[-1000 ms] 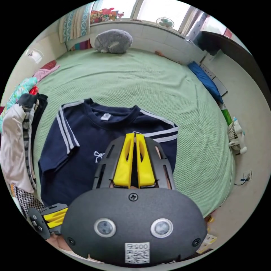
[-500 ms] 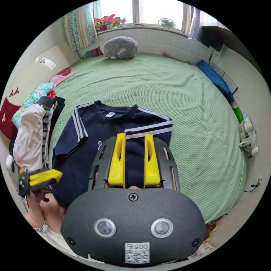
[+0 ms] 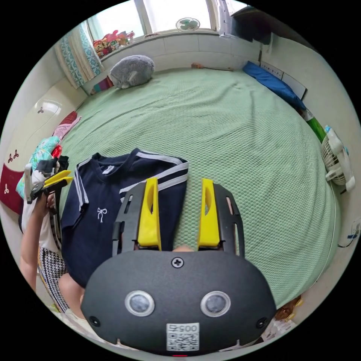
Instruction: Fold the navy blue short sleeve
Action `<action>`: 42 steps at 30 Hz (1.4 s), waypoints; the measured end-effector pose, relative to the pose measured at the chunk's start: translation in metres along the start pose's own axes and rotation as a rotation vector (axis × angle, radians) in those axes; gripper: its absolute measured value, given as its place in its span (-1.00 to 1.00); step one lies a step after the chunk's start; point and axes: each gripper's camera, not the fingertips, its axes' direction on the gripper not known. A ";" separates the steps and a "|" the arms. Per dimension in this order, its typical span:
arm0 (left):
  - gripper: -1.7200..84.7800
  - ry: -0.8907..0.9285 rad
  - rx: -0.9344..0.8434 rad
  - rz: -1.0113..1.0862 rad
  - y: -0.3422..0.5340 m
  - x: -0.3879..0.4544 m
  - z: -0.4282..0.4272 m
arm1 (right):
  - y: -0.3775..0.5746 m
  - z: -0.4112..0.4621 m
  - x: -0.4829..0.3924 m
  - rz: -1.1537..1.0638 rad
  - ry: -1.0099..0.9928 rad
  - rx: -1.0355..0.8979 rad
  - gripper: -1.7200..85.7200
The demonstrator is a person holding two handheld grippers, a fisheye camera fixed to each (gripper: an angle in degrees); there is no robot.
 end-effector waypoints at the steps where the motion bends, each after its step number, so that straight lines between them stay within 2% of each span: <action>1: -0.56 0.015 -0.002 -0.010 -0.004 -0.004 0.003 | -0.001 0.005 0.005 0.015 -0.010 -0.005 -0.63; 4: -0.60 0.061 -0.032 0.000 -0.011 -0.006 0.009 | -0.003 0.014 0.012 0.042 -0.073 0.005 -0.66; 7: -0.66 -0.018 -0.035 0.009 -0.013 -0.004 0.009 | -0.005 0.027 0.009 0.036 -0.147 -0.025 -0.74; 9: -0.70 -0.041 -0.036 0.030 -0.013 -0.002 0.003 | -0.003 0.030 0.001 0.005 -0.082 -0.023 -0.85; 11: -0.81 0.023 -0.030 0.084 -0.012 0.001 -0.008 | -0.001 0.030 -0.007 -0.029 -0.061 -0.032 -0.93; 18: -0.85 0.009 0.016 0.082 -0.026 0.005 -0.064 | -0.009 -0.014 -0.023 -0.068 0.008 0.055 -0.97; 23: -0.86 -0.116 0.138 0.084 -0.053 0.013 -0.135 | -0.034 -0.067 -0.050 -0.100 0.148 0.172 -0.97; 28: -0.85 -0.147 0.325 0.032 -0.054 0.019 -0.200 | -0.031 -0.117 -0.063 0.004 0.094 0.376 -0.97; 33: -0.85 -0.151 0.256 0.079 -0.014 0.028 -0.204 | 0.016 -0.113 -0.074 -0.063 0.093 0.306 -0.96; 39: -0.85 -0.040 0.214 0.138 0.096 0.050 -0.201 | 0.137 -0.109 -0.068 -0.132 0.063 0.284 -0.96; 42: -0.83 0.053 0.057 0.150 0.153 0.064 -0.181 | 0.204 -0.093 -0.059 -0.167 0.029 0.204 -0.90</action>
